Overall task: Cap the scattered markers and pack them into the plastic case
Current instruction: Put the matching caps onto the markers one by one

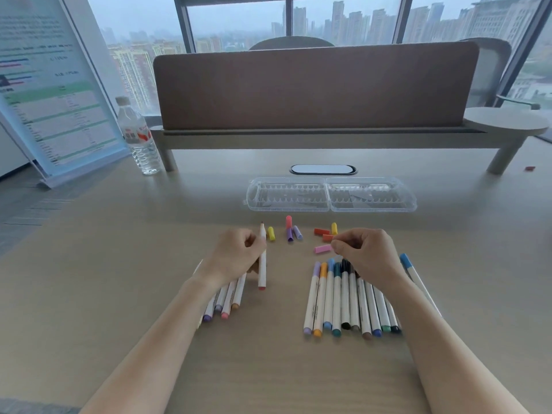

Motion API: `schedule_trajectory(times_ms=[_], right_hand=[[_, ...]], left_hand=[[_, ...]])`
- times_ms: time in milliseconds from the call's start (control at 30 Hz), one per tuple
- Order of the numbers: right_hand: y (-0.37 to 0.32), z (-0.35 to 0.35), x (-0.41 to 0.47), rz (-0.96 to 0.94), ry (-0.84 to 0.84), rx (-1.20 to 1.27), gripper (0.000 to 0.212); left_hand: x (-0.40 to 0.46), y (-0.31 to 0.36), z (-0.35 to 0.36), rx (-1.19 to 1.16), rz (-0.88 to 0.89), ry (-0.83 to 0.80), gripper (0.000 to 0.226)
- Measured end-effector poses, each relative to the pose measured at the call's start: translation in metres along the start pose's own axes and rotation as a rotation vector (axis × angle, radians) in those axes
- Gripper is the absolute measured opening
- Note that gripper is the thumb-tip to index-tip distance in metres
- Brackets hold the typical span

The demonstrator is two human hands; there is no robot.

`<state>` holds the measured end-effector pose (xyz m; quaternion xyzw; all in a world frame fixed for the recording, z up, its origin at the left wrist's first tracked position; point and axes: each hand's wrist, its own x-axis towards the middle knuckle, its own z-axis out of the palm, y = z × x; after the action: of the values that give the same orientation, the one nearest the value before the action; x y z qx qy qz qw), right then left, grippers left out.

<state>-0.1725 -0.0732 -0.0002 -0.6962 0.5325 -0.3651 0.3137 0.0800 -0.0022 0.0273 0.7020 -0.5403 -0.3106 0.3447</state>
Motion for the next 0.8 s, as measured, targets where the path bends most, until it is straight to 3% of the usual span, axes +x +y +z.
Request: schedule_trajectory(times_ms=[233,533,633,733,800], right_hand=[[0.002,-0.007,0.007,0.060,0.083,0.020,0.008],[0.009,-0.009,0.014,0.088,0.108,-0.066,0.011],[0.000,-0.008,0.025,0.076,0.017,-0.206,0.008],[-0.015,0.002,0.046,0.008,-0.128,-0.406,0.030],[-0.022,0.014,0.059,-0.040,-0.177,-0.494,0.028]], left_hand=[[0.013,-0.012,0.008,-0.447,-0.007,-0.148,0.014],[0.006,-0.020,0.000,-0.596,0.020,-0.148,0.013],[0.007,-0.020,-0.002,-0.630,0.008,-0.150,0.015],[0.007,-0.018,-0.002,-0.641,-0.013,-0.168,0.016],[0.005,-0.016,-0.002,-0.637,-0.020,-0.169,0.016]])
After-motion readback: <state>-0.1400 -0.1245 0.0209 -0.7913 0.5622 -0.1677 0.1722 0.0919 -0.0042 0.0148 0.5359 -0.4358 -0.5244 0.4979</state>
